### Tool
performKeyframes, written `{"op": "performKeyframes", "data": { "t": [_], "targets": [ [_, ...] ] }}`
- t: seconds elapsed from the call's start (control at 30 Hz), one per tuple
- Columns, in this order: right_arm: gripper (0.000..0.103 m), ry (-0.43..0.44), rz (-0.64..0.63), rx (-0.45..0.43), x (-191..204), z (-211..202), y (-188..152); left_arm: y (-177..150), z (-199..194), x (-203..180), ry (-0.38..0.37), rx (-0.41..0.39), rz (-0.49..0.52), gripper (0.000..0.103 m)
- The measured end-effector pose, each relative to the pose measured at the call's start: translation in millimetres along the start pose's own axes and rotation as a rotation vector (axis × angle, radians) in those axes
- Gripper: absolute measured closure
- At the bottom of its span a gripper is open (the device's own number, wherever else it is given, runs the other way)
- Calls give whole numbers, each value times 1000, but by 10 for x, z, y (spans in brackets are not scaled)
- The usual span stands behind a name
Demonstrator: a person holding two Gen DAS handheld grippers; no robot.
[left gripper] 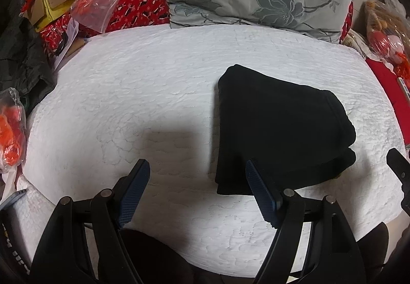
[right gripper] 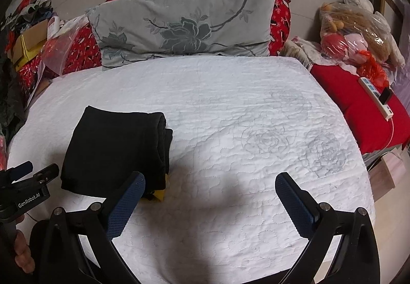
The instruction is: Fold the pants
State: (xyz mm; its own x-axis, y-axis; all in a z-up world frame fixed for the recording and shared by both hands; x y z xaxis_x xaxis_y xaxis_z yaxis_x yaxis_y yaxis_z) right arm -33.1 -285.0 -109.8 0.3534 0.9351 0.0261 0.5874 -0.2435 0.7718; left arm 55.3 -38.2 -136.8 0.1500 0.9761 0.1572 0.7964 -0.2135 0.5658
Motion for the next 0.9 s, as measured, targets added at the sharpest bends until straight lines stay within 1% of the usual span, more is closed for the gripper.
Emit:
{"op": "performKeyframes", "data": {
  "t": [0.63,0.9],
  "targets": [
    [1,28,16,23,9,55,-27,11,21,-78,-33,8,10,26],
    [1,26,14,24,8,48,-27,-1,9,-114,-46,13,15,26]
  ]
}}
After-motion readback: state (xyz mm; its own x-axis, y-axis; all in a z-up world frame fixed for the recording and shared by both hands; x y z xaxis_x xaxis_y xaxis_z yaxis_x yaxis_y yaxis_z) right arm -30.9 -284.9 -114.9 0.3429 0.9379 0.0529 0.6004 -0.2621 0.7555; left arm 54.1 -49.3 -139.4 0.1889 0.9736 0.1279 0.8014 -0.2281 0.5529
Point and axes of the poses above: each gripper's, at about its wrist camera, not at the fingertips, and z roughly the way its jaws point, x to its left, y to its top, the point moved 9 cm from there along z, roughly the way its jaws point, and after that the axes turned 6 degrees about z, right-handed, at the moved point
